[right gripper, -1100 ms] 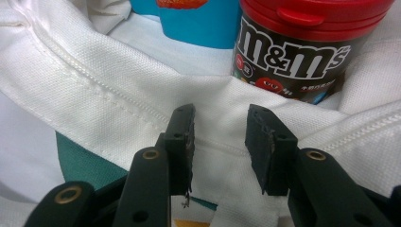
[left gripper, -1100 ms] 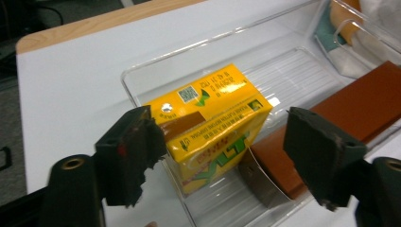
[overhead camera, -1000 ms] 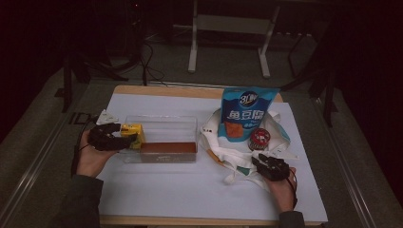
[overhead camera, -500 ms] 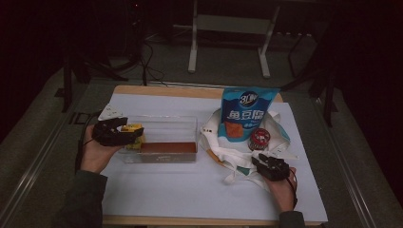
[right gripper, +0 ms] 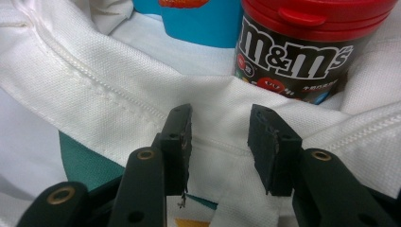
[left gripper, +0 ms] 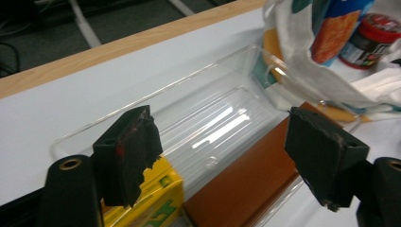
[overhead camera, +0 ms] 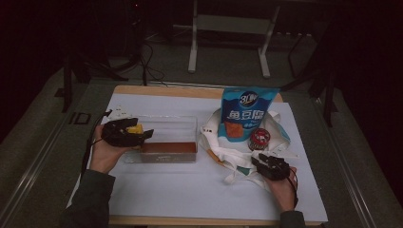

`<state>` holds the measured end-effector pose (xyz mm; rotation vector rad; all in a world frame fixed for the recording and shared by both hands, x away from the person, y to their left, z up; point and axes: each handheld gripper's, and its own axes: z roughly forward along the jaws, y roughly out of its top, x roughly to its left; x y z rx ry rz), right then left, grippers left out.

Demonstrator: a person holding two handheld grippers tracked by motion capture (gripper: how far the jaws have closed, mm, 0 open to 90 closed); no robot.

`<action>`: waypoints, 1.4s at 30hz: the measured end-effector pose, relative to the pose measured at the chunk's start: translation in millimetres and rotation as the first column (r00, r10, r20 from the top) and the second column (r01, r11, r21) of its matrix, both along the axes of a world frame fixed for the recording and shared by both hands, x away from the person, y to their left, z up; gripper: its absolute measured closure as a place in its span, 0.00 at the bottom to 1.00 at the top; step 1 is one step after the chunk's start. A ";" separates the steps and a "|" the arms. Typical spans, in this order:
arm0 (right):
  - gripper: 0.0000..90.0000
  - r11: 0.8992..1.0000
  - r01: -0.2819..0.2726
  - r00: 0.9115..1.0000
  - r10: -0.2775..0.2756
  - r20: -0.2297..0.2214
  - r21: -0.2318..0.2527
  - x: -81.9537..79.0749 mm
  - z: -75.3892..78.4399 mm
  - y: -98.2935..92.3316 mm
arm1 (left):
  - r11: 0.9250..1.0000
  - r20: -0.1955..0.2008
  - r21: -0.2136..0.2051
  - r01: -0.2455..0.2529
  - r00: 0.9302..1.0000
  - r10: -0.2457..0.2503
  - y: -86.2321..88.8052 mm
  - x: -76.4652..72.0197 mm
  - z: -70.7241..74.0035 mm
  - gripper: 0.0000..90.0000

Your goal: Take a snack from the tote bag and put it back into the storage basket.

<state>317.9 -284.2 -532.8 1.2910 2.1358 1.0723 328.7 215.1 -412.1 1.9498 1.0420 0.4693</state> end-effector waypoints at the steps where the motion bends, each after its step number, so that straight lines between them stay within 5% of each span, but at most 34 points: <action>1: 0.65 1.000 0.001 1.000 -0.001 -0.002 -0.001 0.1 0.2 0.1 | 1.000 -0.003 -0.005 0.002 1.000 -0.002 -0.7 0.3 -0.4 0.27; 9: 0.62 0.999 0.015 1.000 -0.015 -0.004 -0.033 0.1 2.8 3.1 | 0.996 0.002 -0.014 0.085 0.996 -0.085 -12.5 -1.7 -3.0 0.21; 12: 0.59 0.999 0.019 1.000 -0.020 -0.009 -0.044 0.4 4.1 4.3 | 0.995 0.013 0.012 0.094 0.995 -0.094 -18.3 -4.3 -5.1 0.21; 23: 0.59 0.997 -0.008 1.000 0.008 -0.011 -0.081 2.5 6.0 4.8 | 0.989 0.014 0.036 0.141 0.990 -0.141 -37.1 -9.5 -17.6 0.31; 42: 0.57 0.993 0.007 0.994 -0.019 -0.107 -0.116 10.5 15.4 10.9 | 0.976 0.024 0.008 0.218 0.976 -0.219 -59.0 -21.2 -48.2 0.43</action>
